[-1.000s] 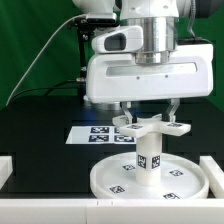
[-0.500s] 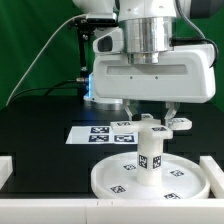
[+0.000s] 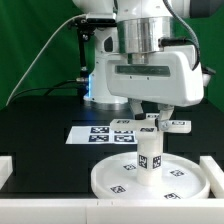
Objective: Assemble round table
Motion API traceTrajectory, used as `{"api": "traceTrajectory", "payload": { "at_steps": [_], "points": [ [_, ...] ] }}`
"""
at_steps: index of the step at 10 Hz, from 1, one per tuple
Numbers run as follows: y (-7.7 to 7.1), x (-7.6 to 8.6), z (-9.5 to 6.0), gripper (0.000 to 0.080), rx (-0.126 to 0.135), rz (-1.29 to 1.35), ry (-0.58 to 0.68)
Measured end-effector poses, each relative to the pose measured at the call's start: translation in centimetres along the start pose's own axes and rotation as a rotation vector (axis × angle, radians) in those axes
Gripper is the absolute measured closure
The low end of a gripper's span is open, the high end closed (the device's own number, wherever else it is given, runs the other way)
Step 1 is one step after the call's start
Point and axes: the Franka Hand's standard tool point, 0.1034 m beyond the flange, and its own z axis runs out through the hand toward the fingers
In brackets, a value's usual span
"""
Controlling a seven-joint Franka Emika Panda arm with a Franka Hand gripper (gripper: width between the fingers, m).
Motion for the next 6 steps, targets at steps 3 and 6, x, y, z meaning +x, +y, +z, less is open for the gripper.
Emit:
{"api": "traceTrajectory", "payload": {
  "at_steps": [3, 6],
  "points": [
    [-0.2, -0.1, -1.1, 0.0179, 0.003, -0.092, -0.017],
    [-0.6, 0.2, -2.6, 0.0151, 0.024, -0.306, -0.021]
  ]
}}
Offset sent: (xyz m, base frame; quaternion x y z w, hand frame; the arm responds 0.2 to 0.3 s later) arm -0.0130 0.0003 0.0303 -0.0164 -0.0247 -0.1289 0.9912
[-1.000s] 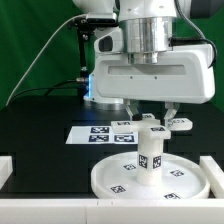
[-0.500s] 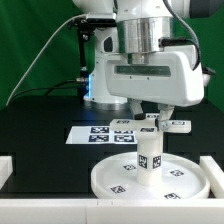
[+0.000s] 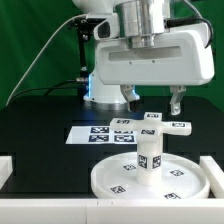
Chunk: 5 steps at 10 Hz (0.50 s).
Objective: Assemble round table
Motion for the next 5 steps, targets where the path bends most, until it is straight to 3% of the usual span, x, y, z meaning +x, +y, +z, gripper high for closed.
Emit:
{"api": "traceTrajectory", "payload": {
  "at_steps": [3, 5],
  "points": [
    [-0.22, -0.31, 0.25, 0.0151, -0.014, -0.394, -0.013],
    [-0.38, -0.46, 0.16, 0.0151, -0.013, -0.491, 0.023]
  ]
}}
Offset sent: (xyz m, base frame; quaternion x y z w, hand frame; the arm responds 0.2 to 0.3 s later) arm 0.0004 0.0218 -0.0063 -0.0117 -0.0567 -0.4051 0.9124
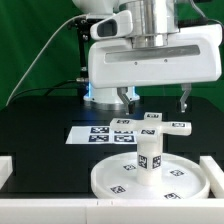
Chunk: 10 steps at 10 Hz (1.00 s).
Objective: Assemble round table
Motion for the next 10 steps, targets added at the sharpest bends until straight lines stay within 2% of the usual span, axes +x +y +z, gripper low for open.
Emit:
{"api": "traceTrajectory", "payload": {
  "at_steps": [2, 3, 4, 6, 10],
  "points": [
    [0.36, 0.05, 0.06, 0.0151, -0.003, -0.116, -0.002],
    [0.49, 0.09, 0.12, 0.0151, -0.013, -0.233, -0.003],
    [0.67, 0.19, 0.34, 0.0151, -0.043, -0.391, -0.010],
    [0.87, 0.50, 0.68, 0.0151, -0.062, -0.684, -0.030],
    [1.01, 0.34, 1.03, 0.0151, -0.062, -0.656, -0.045]
  ]
}}
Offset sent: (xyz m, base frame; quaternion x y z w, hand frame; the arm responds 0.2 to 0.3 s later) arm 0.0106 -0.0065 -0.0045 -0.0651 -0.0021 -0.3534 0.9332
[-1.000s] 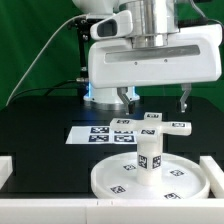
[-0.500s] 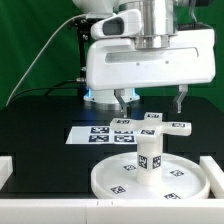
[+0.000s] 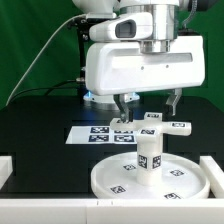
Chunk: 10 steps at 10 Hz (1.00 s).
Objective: Assemble round table
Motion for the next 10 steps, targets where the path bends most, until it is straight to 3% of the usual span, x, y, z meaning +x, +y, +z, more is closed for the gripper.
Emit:
{"api": "traceTrajectory", "payload": {
  "at_steps": [6, 8, 10],
  "points": [
    [-0.40, -0.24, 1.00, 0.0151, -0.005, 0.071, -0.013],
    [-0.37, -0.19, 0.95, 0.0380, -0.005, 0.105, -0.012],
    [-0.37, -0.18, 0.94, 0.0380, -0.005, 0.215, -0.011]
  ]
}}
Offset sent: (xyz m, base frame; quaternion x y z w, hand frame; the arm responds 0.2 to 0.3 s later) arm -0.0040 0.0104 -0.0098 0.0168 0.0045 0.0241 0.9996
